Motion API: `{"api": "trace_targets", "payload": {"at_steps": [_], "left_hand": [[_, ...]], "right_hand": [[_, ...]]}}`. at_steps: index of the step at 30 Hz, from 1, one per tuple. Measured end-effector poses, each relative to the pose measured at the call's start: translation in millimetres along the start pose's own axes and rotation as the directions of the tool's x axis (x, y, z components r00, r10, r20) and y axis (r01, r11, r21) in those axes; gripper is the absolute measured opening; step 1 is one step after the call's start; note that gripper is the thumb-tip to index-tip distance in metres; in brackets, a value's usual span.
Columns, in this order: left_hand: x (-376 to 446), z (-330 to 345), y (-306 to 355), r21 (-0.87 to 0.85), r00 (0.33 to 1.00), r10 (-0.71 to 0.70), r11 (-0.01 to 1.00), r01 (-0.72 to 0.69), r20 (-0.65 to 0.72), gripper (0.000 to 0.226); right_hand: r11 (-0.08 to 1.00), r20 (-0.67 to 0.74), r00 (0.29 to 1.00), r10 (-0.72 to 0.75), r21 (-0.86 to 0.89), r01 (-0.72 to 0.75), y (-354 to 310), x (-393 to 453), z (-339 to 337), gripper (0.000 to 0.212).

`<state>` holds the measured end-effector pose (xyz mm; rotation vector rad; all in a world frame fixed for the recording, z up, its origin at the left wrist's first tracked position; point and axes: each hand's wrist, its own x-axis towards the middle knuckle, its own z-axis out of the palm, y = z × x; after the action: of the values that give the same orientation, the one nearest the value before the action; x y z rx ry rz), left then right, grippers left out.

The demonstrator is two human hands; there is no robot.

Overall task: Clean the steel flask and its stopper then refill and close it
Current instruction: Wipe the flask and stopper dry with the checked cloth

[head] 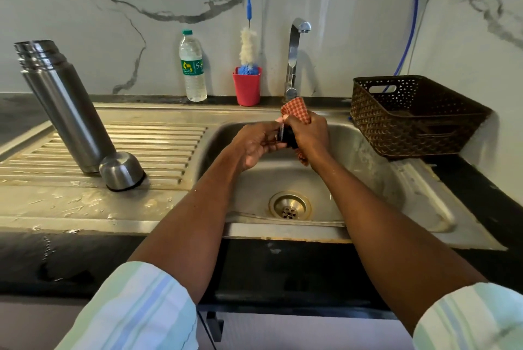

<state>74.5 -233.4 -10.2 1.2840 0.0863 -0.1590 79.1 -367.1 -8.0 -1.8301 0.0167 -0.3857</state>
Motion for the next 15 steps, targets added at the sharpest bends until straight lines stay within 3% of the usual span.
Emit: {"api": "trace_targets", "payload": {"at_steps": [3, 6, 9, 11, 13, 15], "left_hand": [[-3, -3, 2, 0.003, 0.995, -0.083, 0.997, 0.083, 0.056, 0.027], [-1, -5, 0, 0.102, 0.996, -0.093, 0.991, 0.092, 0.003, 0.022], [1, -8, -3, 0.304, 0.999, 0.016, 0.953, -0.002, -0.042, 0.018], [-1, -7, -5, 0.348, 0.992, 0.098, 0.93, -0.12, 0.078, 0.019], [-5, -3, -5, 0.336, 0.977, 0.131, 0.924, -0.181, 0.166, 0.024], [-4, 1, -5, 0.358, 0.974, 0.155, 0.911, -0.205, 0.163, 0.023]], "right_hand": [[0.926, 0.073, 0.967, -0.242, -0.281, 0.253, 4, 0, 4, 0.027], [0.947, 0.13, 0.974, -0.188, -0.239, 0.215, 2, -4, 6, 0.033], [0.99, 0.22, 0.965, 0.144, -0.029, -0.141, 7, -2, 2, 0.032], [0.869, 0.403, 0.839, 0.364, 0.177, -0.462, 9, 1, -9, 0.041], [0.708, 0.521, 0.744, 0.418, 0.327, -0.626, 10, 2, -18, 0.041], [0.658, 0.539, 0.73, 0.42, 0.373, -0.654, 9, 4, -19, 0.036]]}}
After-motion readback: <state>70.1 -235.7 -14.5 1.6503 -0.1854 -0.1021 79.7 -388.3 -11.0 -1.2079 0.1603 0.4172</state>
